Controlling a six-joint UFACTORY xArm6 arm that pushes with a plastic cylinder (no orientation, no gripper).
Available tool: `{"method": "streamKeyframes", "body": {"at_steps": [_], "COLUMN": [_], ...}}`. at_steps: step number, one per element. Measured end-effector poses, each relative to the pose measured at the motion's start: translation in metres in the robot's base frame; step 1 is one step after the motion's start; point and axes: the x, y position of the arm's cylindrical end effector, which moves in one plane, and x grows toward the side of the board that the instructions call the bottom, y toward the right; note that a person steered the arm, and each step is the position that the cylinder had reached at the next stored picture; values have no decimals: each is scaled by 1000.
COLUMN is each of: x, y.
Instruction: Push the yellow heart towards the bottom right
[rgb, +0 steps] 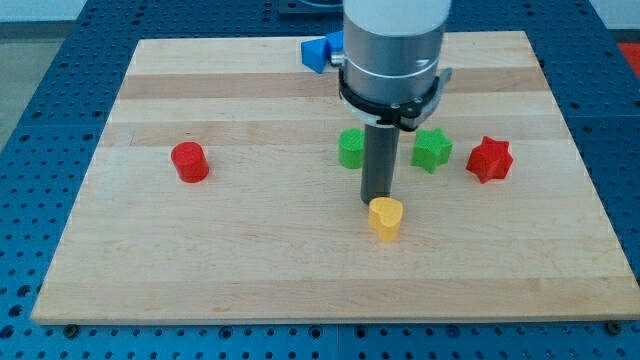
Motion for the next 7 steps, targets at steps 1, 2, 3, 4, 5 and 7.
{"method": "streamKeyframes", "body": {"at_steps": [1,2,3,4,5,7], "x": [1,3,13,29,31,31], "y": [-7,-21,-27,-24,6,54]}}
